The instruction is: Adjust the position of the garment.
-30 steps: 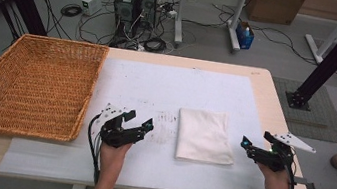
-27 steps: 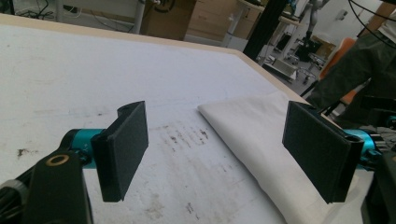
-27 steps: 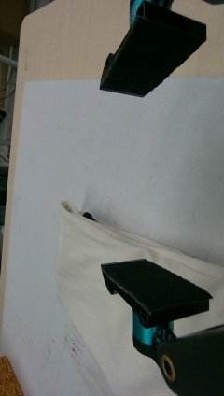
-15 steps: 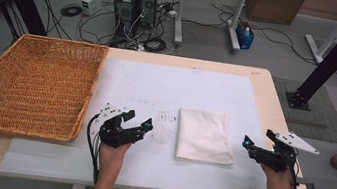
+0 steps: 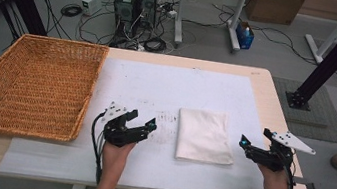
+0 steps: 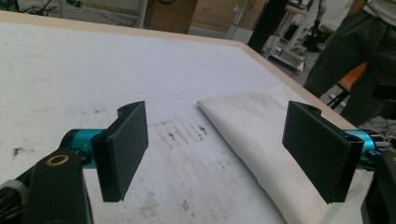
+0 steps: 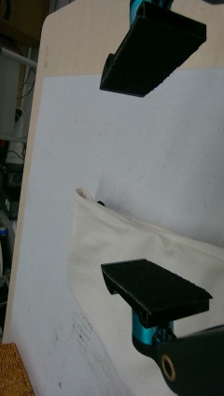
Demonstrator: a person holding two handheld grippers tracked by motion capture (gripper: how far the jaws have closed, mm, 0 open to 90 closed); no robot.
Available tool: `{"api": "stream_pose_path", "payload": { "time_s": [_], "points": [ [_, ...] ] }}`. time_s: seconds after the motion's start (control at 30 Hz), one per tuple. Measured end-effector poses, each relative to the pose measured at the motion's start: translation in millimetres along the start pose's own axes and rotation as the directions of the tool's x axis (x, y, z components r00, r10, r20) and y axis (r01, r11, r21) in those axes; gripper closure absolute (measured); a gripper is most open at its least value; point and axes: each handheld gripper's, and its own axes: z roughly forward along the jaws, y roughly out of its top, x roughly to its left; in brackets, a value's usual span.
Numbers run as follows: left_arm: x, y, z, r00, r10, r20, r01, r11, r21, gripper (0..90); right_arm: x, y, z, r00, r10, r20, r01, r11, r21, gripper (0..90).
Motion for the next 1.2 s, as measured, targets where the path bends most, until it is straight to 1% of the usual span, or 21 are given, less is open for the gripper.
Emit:
{"api": "stream_pose_path", "payload": {
  "time_s": [0.1,0.2,0.27,0.3,0.37,0.47,0.6,0.7,0.73,0.8,0.83,0.87,0.9,0.97,1.0,1.03,1.07,1.1,1.13,1.17,1.2],
  "points": [
    [-5.6,2.7,19.8,1.0000,0.001,0.005,-0.002,0.9990,0.045,22.5,-1.0,-0.3,0.2,0.9999,-0.002,0.011,0.002,1.000,0.004,11.0],
    [-12.5,4.9,40.1,0.9997,0.008,0.021,-0.010,0.9952,0.098,22.5,-2.7,-1.2,-1.1,0.9995,0.005,0.031,-0.005,1.000,0.004,11.0],
    [-18.1,4.0,52.9,0.9992,-0.001,0.041,-0.004,0.9915,0.130,22.5,-5.1,-2.6,-1.7,0.9993,0.012,0.036,-0.013,1.000,0.005,10.9],
    [-22.2,2.1,60.0,0.9986,0.012,0.052,-0.020,0.9877,0.155,22.6,-5.9,-3.3,-2.3,0.9990,0.021,0.040,-0.021,1.000,0.005,10.9],
    [-30.4,-3.6,74.1,0.9968,0.038,0.070,-0.052,0.9756,0.213,23.0,-6.8,-4.4,-2.8,0.9986,0.032,0.041,-0.032,0.999,0.005,10.9],
    [-38.3,-12.5,92.8,0.9950,0.038,0.093,-0.062,0.9598,0.274,23.0,-6.3,-5.3,-1.0,0.9991,0.024,0.035,-0.025,1.000,0.015,11.0],
    [-43.2,-21.1,110.9,0.9938,0.025,0.108,-0.059,0.9432,0.327,23.2,-5.6,-5.6,2.8,0.9994,0.020,0.028,-0.020,0.999,0.025,11.0],
    [-43.8,-25.1,119.4,0.9961,0.022,0.085,-0.051,0.9341,0.353,23.7,-5.4,-4.9,6.9,0.9996,0.018,0.023,-0.019,0.999,0.035,11.0],
    [-43.3,-26.0,121.2,0.9968,0.019,0.077,-0.046,0.9294,0.366,23.7,-5.2,-5.1,8.0,0.9996,0.017,0.022,-0.018,0.999,0.037,11.0],
    [-44.1,-27.6,123.4,0.9980,0.025,0.058,-0.045,0.9281,0.370,24.1,-4.9,-6.1,9.7,0.9996,0.024,0.014,-0.025,0.999,0.044,11.0],
    [-45.2,-28.1,124.5,0.9982,0.016,0.058,-0.036,0.9316,0.362,26.3,-4.9,-7.0,10.1,0.9996,0.025,0.015,-0.025,0.999,0.041,11.0],
    [-46.0,-28.9,126.0,0.9974,0.011,0.071,-0.036,0.9315,0.362,29.5,-4.6,-7.8,9.8,0.9994,0.030,0.016,-0.031,0.999,0.043,11.0],
    [-47.8,-30.3,127.8,0.9970,0.025,0.074,-0.050,0.9286,0.368,30.8,-4.8,-8.7,9.8,0.9993,0.034,0.017,-0.035,0.999,0.042,11.0],
    [-53.1,-32.1,129.5,0.9959,0.071,0.057,-0.087,0.9273,0.364,31.8,-5.2,-9.6,10.0,0.9993,0.033,0.018,-0.034,0.998,0.048,11.0],
    [-54.7,-32.2,129.5,0.9949,0.093,0.041,-0.101,0.9243,0.368,33.1,-5.4,-9.7,9.8,0.9992,0.034,0.019,-0.035,0.998,0.051,11.0],
    [-55.8,-32.2,129.2,0.9927,0.118,0.026,-0.119,0.9214,0.370,37.7,-5.3,-9.7,9.4,0.9991,0.036,0.022,-0.037,0.998,0.050,11.0],
    [-55.4,-31.8,128.5,0.9894,0.144,0.021,-0.141,0.9156,0.377,42.4,-5.6,-9.6,9.0,0.9992,0.034,0.023,-0.035,0.998,0.049,11.0],
    [-54.8,-31.5,127.9,0.9883,0.152,0.016,-0.147,0.9150,0.376,48.3,-5.9,-9.5,8.7,0.9991,0.034,0.025,-0.035,0.998,0.050,11.0],
    [-53.7,-30.6,126.9,0.9890,0.147,0.018,-0.143,0.9131,0.382,56.7,-6.1,-9.5,8.5,0.9990,0.034,0.027,-0.035,0.998,0.052,11.0],
    [-52.8,-30.4,126.9,0.9913,0.126,0.038,-0.131,0.9126,0.387,67.3,-6.2,-9.3,8.4,0.9989,0.036,0.030,-0.038,0.998,0.052,11.0],
    [-53.9,-31.2,127.3,0.9913,0.125,0.043,-0.132,0.9120,0.388,74.0,-6.3,-9.2,8.4,0.9990,0.034,0.029,-0.035,0.998,0.054,11.0]
  ]
}}
